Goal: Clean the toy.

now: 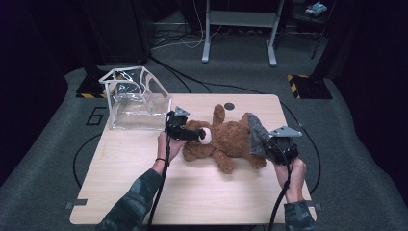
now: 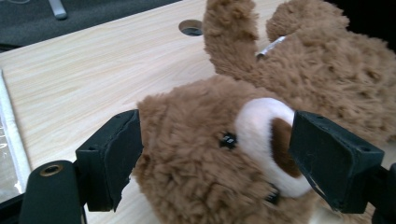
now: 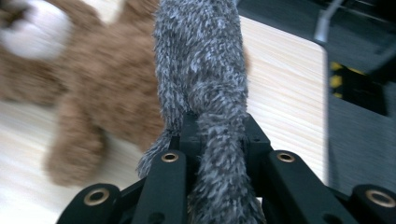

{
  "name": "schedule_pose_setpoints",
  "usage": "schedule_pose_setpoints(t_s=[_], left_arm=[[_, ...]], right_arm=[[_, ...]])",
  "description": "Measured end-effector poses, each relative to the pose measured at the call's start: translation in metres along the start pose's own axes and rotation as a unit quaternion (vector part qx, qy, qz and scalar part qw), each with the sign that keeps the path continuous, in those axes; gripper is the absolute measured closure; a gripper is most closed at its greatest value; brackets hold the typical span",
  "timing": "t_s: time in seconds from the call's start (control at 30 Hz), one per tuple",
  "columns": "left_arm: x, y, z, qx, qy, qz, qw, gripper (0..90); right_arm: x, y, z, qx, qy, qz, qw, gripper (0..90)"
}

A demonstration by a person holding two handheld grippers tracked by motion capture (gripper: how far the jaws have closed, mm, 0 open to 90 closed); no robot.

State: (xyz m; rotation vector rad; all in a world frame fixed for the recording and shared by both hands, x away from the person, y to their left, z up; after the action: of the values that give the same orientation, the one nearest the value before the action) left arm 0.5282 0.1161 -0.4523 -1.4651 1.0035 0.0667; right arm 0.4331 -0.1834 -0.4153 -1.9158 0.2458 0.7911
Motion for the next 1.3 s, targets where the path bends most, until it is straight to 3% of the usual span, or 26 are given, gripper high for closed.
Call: schedule_pose_setpoints(t_s=[0.13,0.3,0.6,0.7,0.73,0.87,1.13,1.3], left_arm=[[-0.003,0.006,-0.011,0.006,0.007,-0.009,0.9999,16.5],[-0.006,0.016,-0.024,0.016,0.016,-0.011,0.9997,15.9],[-0.001,0.04,-0.051,0.027,0.039,-0.008,0.9988,15.3],[0.001,0.049,-0.06,0.033,0.033,-0.009,0.9989,13.5],[0.001,0.052,-0.063,0.032,0.043,-0.009,0.9985,14.1],[0.003,0.063,-0.075,0.041,0.038,-0.015,0.9983,14.1],[0.016,0.079,-0.105,0.062,0.05,0.005,0.9968,14.5],[0.029,0.089,-0.118,0.069,0.046,0.018,0.9964,14.5]], right_arm=[[0.007,0.01,-0.009,0.007,0.032,0.018,0.9993,76.0],[0.017,0.024,-0.019,0.026,0.039,0.025,0.9986,76.0],[0.008,0.036,-0.039,0.049,0.077,0.022,0.9956,76.0],[0.011,0.04,-0.039,0.044,0.074,0.028,0.9959,76.0],[0.013,0.042,-0.039,0.043,0.073,0.033,0.9958,76.0],[0.021,0.053,-0.038,0.053,0.068,0.046,0.9952,76.0],[0.028,0.067,-0.038,0.067,0.056,0.057,0.9945,75.9],[0.031,0.072,-0.036,0.076,0.054,0.066,0.9935,75.9]])
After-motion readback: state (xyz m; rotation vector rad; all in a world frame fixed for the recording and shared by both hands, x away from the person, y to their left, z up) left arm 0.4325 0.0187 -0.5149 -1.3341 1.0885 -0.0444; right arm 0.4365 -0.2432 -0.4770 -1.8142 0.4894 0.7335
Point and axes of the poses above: each handheld gripper's, and its own axes: x roughly forward along the jaws, y roughly out of its underside, z roughly to its left, the point moved 5 cm from there along x, roughly forward along the jaws, and after that the axes turned 9 degrees about -x, right-handed, at the moved point
